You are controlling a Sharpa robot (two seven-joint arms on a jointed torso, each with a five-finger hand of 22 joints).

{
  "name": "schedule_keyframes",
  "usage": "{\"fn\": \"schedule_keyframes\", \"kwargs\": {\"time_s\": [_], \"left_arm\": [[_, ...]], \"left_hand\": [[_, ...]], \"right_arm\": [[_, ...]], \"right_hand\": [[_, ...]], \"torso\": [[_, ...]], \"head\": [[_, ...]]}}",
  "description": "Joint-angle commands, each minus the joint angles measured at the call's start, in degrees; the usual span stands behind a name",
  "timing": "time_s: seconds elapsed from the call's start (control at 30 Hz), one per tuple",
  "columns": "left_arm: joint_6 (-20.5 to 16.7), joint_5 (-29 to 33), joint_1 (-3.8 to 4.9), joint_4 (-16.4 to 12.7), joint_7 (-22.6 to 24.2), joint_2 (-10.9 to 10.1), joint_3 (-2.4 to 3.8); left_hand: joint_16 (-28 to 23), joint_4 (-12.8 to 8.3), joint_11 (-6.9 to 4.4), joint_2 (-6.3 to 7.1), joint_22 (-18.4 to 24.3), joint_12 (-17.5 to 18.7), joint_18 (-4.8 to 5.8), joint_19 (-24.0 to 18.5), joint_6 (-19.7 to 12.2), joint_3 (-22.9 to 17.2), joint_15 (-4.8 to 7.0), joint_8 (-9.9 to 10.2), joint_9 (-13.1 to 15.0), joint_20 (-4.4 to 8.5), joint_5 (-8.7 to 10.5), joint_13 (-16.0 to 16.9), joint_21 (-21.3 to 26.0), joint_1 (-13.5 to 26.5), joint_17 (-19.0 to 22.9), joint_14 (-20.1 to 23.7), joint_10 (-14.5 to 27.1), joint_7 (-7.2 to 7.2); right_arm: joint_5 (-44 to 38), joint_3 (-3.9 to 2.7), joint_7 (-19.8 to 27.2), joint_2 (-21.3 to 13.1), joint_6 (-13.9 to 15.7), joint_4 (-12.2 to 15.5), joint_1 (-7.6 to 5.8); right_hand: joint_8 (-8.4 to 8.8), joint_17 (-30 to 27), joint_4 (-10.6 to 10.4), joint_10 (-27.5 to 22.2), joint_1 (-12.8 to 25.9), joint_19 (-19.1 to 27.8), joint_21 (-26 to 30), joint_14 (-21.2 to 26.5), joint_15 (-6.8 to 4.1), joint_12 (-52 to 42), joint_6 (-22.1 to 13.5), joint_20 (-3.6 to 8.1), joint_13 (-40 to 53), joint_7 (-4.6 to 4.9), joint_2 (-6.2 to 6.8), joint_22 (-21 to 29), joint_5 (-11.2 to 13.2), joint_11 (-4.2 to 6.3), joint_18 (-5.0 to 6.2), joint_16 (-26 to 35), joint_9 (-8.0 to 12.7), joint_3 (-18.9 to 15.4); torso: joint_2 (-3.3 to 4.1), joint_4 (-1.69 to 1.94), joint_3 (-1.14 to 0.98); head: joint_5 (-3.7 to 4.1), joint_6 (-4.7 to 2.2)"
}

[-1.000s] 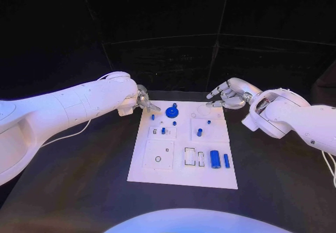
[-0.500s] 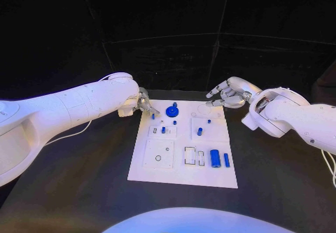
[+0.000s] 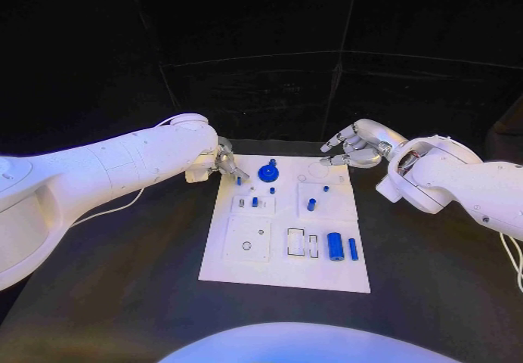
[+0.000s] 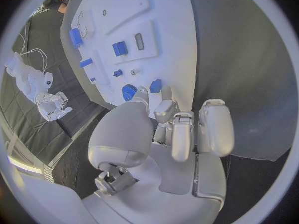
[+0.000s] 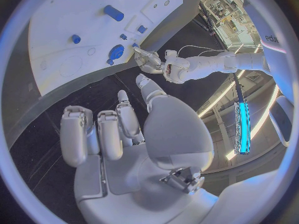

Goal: Assemble the parts on the task board

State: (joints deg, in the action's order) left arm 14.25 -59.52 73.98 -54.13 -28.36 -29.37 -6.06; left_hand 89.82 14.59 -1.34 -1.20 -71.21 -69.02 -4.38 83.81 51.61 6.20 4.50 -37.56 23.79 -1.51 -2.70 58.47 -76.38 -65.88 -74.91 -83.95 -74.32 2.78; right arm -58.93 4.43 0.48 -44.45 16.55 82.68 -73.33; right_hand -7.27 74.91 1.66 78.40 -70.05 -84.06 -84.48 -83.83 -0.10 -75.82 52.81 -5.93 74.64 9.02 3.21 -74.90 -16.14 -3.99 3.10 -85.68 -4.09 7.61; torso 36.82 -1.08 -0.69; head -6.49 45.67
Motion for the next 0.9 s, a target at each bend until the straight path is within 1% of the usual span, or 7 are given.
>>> {"fn": "schedule_keyframes", "kwargs": {"time_s": [0.03, 0.27, 0.33, 0.53, 0.63, 0.73, 0.9], "left_arm": [[0.09, 0.16, 0.06, -0.14, 0.53, 0.12, 0.02], [-0.18, 0.46, 0.04, -0.03, 0.81, 0.27, 0.02], [-0.05, 0.49, 0.03, -0.03, 0.90, 0.31, 0.02], [-0.29, 0.87, 0.02, -0.07, 1.16, 0.37, 0.02], [-0.99, 1.24, 0.02, -0.07, 1.40, 0.36, 0.02], [-2.05, 2.19, 0.01, -0.12, 1.70, 0.28, 0.02], [-3.58, 3.39, 0.00, -0.71, 2.29, -0.25, 0.02]], "left_hand": [[0.18, -0.44, 0.12, -0.07, -0.06, -0.41, 0.50, 0.70, 0.22, 0.00, 0.34, -0.37, 0.06, 0.29, -0.09, 0.10, -0.36, -0.83, -15.09, -6.05, -0.31, 0.17], [0.18, -2.10, 0.10, -1.99, -0.21, -0.41, 0.50, 0.62, 0.17, -1.54, 0.35, -0.44, 0.05, 0.28, -0.10, 0.10, -0.42, -3.39, -15.09, -6.05, -0.26, 0.18], [0.18, -2.44, 0.11, -2.29, -0.27, -0.41, 0.51, 0.61, 0.17, -1.81, 0.35, -0.45, 0.04, 0.28, -0.09, 0.09, -0.45, -3.79, -15.09, -6.05, -0.25, 0.19], [0.18, -3.43, 0.07, -2.98, -0.39, -0.40, 0.51, 0.59, 0.15, -2.58, 0.37, -0.43, 0.01, 0.29, -0.09, 0.09, -0.50, -4.91, -15.09, -6.05, -0.24, 0.13], [0.18, -4.69, -0.12, -4.18, -0.41, -0.37, 0.50, 0.54, 0.04, -4.03, 0.46, -0.33, -0.07, 0.35, -0.09, 0.11, -0.49, -6.69, -15.09, -6.05, -0.22, -0.07], [0.18, -6.96, -0.54, -6.20, -0.32, -0.23, 0.45, 0.47, -0.43, -6.93, 0.76, 0.01, -0.24, 0.53, -0.11, 0.06, -0.39, -10.18, -15.09, -6.05, -0.10, -0.47], [0.18, -9.88, -0.80, -7.34, -0.42, 0.20, 0.46, 0.44, -0.36, -11.00, 1.03, -0.27, -0.09, 0.83, -0.11, -0.20, -0.40, -13.48, -15.09, -6.05, 0.18, -0.77]], "right_arm": [[-0.09, -0.03, 0.36, 0.08, -0.30, 0.02, -0.11], [-0.09, -0.03, 0.48, 0.13, -0.20, 0.03, -0.11], [-0.09, -0.03, 0.50, 0.14, -0.16, 0.02, -0.11], [-0.09, -0.03, 0.47, 0.17, -0.20, -0.02, -0.11], [-0.09, -0.03, 0.44, 0.18, -0.25, -0.03, -0.11], [-0.09, -0.03, 0.41, 0.18, -0.30, -0.02, -0.11], [-0.09, -0.03, 0.37, 0.16, -0.40, -0.03, -0.11]], "right_hand": [[-0.34, 4.56, 0.00, -0.52, -0.03, -0.21, 0.35, -3.95, -0.36, 0.31, 0.08, 0.40, -0.08, 0.06, -0.50, -1.40, -0.30, -0.05, -0.32, 0.21, 0.08, -0.35], [-0.36, 4.53, 0.03, -0.49, -0.14, -0.21, 0.36, -3.94, -0.36, 0.27, 0.06, 0.40, -0.04, 0.06, -0.56, -1.38, -0.39, -0.05, -0.32, 0.22, 0.09, -0.34], [-0.36, 4.53, 0.03, -0.49, -0.14, -0.21, 0.36, -3.94, -0.36, 0.27, 0.06, 0.40, -0.04, 0.06, -0.56, -1.38, -0.40, -0.05, -0.32, 0.22, 0.09, -0.34], [-0.37, 4.56, 0.04, -0.46, -0.18, -0.22, 0.34, -3.95, -0.37, 0.24, 0.06, 0.40, -0.01, 0.06, -0.58, -1.42, -0.43, -0.05, -0.33, 0.22, 0.09, -0.34], [-0.37, 4.56, 0.04, -0.46, -0.18, -0.22, 0.34, -3.95, -0.37, 0.24, 0.06, 0.40, -0.01, 0.06, -0.58, -1.42, -0.43, -0.05, -0.33, 0.22, 0.09, -0.34], [-0.37, 4.55, 0.05, -0.46, -0.20, -0.22, 0.35, -3.95, -0.37, 0.23, 0.06, 0.40, -0.01, 0.05, -0.59, -1.41, -0.46, -0.04, -0.33, 0.22, 0.09, -0.33], [-0.39, 4.55, 0.07, -0.45, -0.26, -0.21, 0.36, -3.95, -0.37, 0.22, 0.06, 0.40, 0.00, 0.05, -0.63, -1.39, -0.54, -0.04, -0.32, 0.22, 0.09, -0.32]], "torso": [[-0.02, -0.02, -0.01], [-0.01, -0.03, 0.00], [-0.01, -0.05, -0.02], [0.02, -0.05, 0.03], [-0.01, -0.02, 0.02], [-0.02, -0.01, -0.01], [-0.04, -0.02, 0.00]], "head": [[0.05, 0.00], [0.10, -0.01], [0.11, 0.03], [0.16, 0.06], [0.16, 0.08], [0.19, 0.17], [0.22, 0.17]]}}
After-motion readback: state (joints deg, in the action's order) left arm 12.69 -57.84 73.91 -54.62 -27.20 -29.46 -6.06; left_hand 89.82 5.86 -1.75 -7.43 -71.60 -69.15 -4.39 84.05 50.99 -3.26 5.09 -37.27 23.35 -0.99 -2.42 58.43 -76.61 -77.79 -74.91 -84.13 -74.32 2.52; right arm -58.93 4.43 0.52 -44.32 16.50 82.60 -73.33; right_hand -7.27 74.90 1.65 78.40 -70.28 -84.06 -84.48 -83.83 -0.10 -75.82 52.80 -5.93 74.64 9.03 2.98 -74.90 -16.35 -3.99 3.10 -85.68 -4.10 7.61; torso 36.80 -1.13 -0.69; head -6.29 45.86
